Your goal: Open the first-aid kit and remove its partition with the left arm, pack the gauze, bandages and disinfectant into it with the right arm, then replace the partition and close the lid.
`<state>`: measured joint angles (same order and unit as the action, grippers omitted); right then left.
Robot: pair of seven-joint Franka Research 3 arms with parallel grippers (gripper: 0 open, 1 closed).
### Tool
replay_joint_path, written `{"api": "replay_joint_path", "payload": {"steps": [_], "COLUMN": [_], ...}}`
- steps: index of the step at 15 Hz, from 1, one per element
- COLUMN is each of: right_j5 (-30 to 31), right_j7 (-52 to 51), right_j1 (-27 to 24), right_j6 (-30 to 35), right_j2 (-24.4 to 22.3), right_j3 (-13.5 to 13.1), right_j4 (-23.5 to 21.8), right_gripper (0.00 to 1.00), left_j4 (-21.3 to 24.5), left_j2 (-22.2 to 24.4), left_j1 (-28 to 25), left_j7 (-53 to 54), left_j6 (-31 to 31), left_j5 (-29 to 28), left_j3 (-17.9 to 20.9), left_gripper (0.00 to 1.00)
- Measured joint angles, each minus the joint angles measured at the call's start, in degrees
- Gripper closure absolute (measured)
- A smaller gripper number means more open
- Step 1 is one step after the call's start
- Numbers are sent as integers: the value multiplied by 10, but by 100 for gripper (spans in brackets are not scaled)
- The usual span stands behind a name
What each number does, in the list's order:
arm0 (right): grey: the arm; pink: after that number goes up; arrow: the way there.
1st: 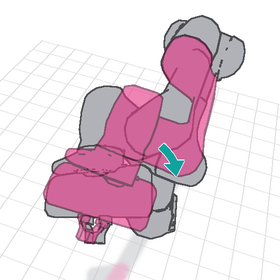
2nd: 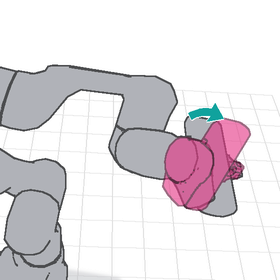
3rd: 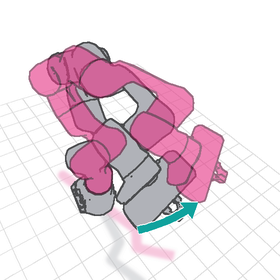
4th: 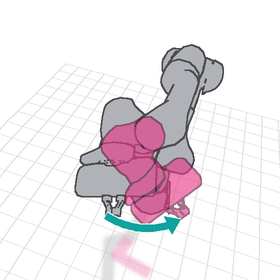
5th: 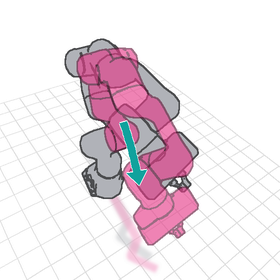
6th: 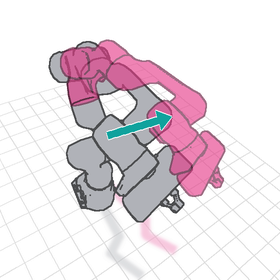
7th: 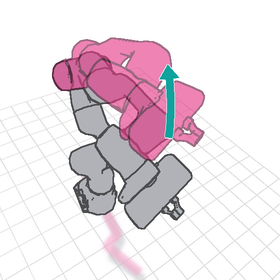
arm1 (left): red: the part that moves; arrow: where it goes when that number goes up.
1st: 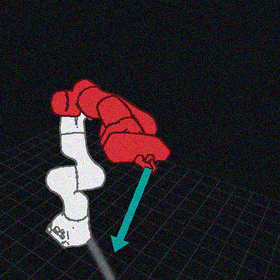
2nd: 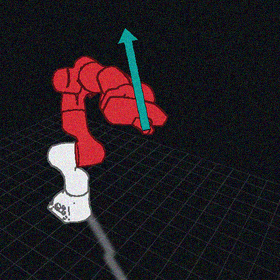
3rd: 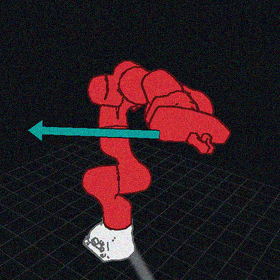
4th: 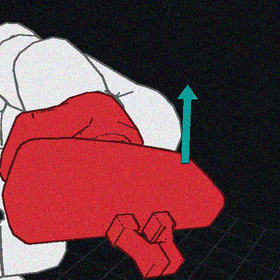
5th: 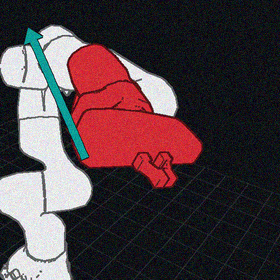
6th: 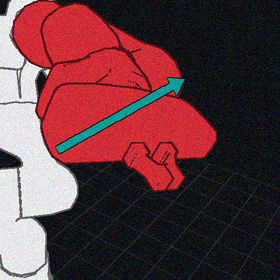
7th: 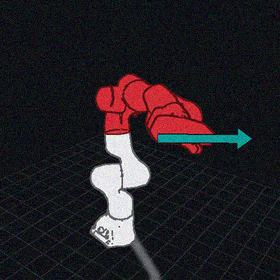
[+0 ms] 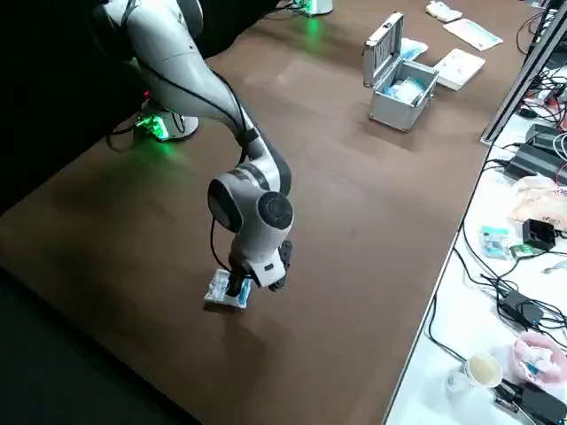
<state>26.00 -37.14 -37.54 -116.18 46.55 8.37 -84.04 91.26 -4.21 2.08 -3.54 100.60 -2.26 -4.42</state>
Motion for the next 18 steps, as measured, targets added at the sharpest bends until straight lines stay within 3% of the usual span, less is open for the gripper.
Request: {"api": "replay_joint_path", "payload": {"steps": [8, 18], "right_j5": [9, 10], "right_j7": [-4, -3], "right_j1": [-7, -4], "right_j6": [-16, -19], "right_j2": [5, 5], "right_j3": [1, 6], "right_j4": [-6, -5], "right_gripper": [32, 53], "left_j4": [1, 2], "left_j2": [0, 0], "left_j1": [1, 2], "left_j7": [0, 0], "left_j6": [0, 0], "left_j5": [0, 0], "left_j3": [-3, -11], "left_gripper": [0, 0]}}
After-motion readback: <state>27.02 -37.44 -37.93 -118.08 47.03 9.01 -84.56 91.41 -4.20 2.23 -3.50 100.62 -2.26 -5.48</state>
